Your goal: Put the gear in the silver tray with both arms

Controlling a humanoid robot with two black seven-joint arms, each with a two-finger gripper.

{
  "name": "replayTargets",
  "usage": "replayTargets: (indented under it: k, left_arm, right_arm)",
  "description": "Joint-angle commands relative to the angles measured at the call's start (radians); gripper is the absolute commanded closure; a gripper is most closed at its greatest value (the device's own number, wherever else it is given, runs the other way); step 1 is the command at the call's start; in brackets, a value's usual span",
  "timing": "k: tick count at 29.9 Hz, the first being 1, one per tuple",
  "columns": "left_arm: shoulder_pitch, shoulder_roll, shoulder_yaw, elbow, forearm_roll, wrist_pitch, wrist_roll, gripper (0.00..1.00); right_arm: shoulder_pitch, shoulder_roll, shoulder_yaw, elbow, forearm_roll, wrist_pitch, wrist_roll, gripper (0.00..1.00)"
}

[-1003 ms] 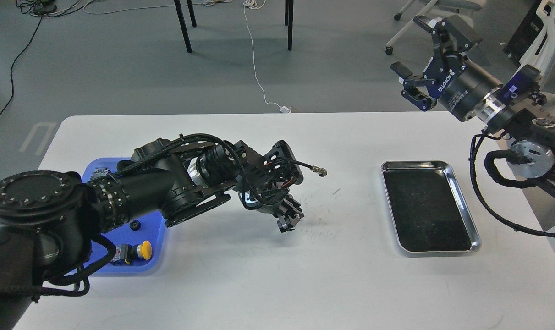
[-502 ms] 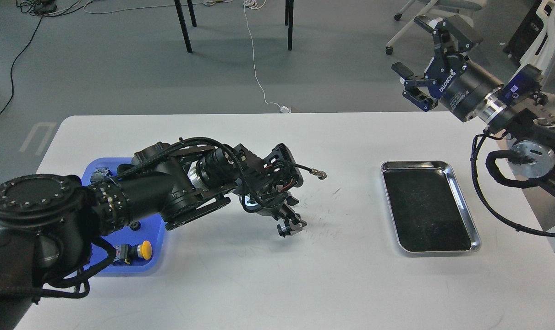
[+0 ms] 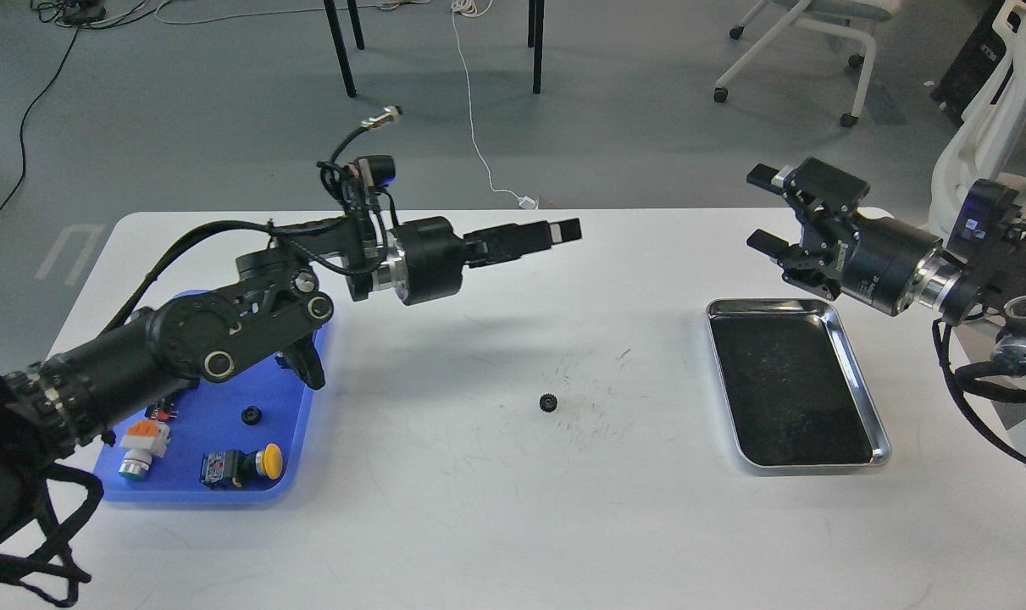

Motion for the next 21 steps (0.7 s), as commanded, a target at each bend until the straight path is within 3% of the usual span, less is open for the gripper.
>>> replayTargets:
  k: [1, 5, 11, 14, 21]
  left_arm:
    - [0.165, 0.076, -0.165, -0.084, -0.204, 0.016, 0.0, 0.02]
    - [0.35, 0.099, -0.399, -0.157, -0.217, 0.004, 0.0, 0.02]
    - [0.518, 0.101, -0.598, -0.192, -0.307, -0.056, 0.024, 0.02]
    - [0.532, 0.101, -0.625, -0.192, -0.34, -0.059, 0.024, 0.02]
    - [0.533, 0.102, -0.63, -0.194, -0.344, -0.059, 0.024, 0.02]
  right_arm:
    - [0.018, -0.001, -0.048, 0.003, -0.216, 0.0, 0.0, 0.01]
    - [0.136, 0.036, -0.163, 0.003, -0.417, 0.001, 0.0, 0.01]
    - [0.471, 0.267, -0.571, -0.02, -0.517, -0.009, 0.0, 0.01]
    - [0.547, 0.395, -0.666, -0.061, -0.522, -0.025, 0.0, 0.01]
    - [0.572, 0.686, -0.834, -0.162, -0.551, -0.186, 0.0, 0.07]
